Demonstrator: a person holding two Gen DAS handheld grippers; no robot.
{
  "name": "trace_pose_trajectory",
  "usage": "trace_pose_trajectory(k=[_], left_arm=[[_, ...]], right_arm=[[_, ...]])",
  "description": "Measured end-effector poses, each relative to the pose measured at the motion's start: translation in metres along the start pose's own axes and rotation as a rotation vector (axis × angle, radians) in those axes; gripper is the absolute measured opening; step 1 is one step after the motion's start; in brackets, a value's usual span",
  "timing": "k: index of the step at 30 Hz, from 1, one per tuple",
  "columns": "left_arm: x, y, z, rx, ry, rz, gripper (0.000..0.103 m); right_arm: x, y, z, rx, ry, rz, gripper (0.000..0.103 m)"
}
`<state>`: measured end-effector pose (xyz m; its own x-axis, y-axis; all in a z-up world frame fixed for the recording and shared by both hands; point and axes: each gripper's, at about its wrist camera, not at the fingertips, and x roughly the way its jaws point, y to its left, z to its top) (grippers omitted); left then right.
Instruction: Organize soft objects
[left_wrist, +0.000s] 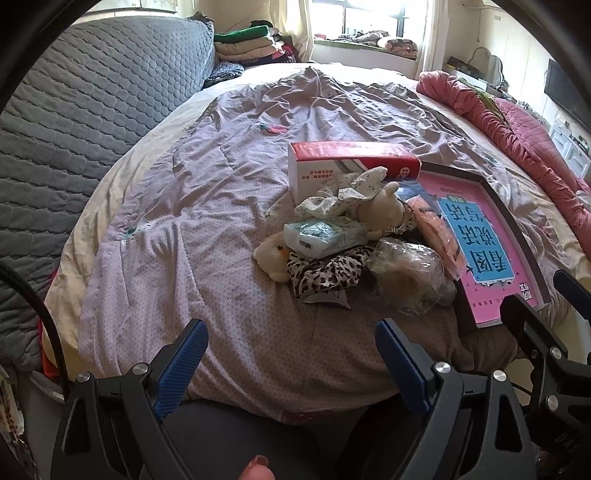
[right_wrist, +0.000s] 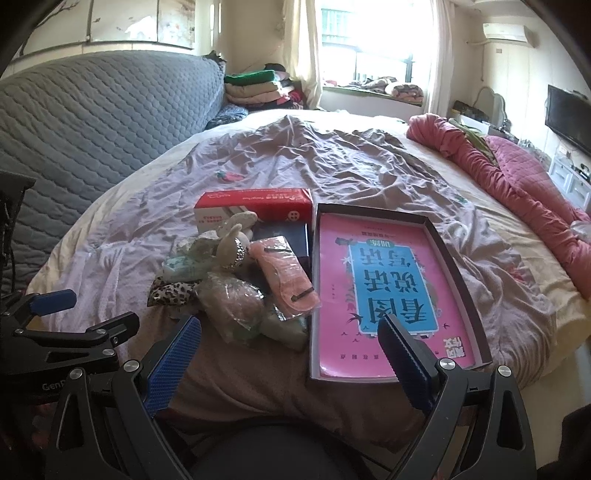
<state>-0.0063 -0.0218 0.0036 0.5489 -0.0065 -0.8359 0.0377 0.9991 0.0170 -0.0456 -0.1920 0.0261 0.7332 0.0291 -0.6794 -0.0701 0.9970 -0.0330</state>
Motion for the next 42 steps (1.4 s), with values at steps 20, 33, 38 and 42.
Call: trace_pose_trajectory(k=[20,33,38,42], left_arm=[[-0.0035,0.0005,-0.0012,0.007,-0.017,-0.009,0.092],[-0.0029,0.002,0.0017,-0.001,-0.019,-0.024,0.092],[-0.0024,0.0018,0.0008,-0.003,-0.019,-0.025,0.092],[-0.0014,0.0028,0.0,-0.002,-0.016,-0.031,0.092]], right_arm=[[-0.0006,-0.0023,-0.0014,0.018,-0.007,0.012,0.097],[0.0023,-0.0052,-0.0031,0.029,-0.002,0.017,0.097],[0.0034,-0.007,-0.004,0.037,-0.004,0.016,0.097],[0.005,-0.0072,-0.0041,0.037,-0.005,0.02,0.097]])
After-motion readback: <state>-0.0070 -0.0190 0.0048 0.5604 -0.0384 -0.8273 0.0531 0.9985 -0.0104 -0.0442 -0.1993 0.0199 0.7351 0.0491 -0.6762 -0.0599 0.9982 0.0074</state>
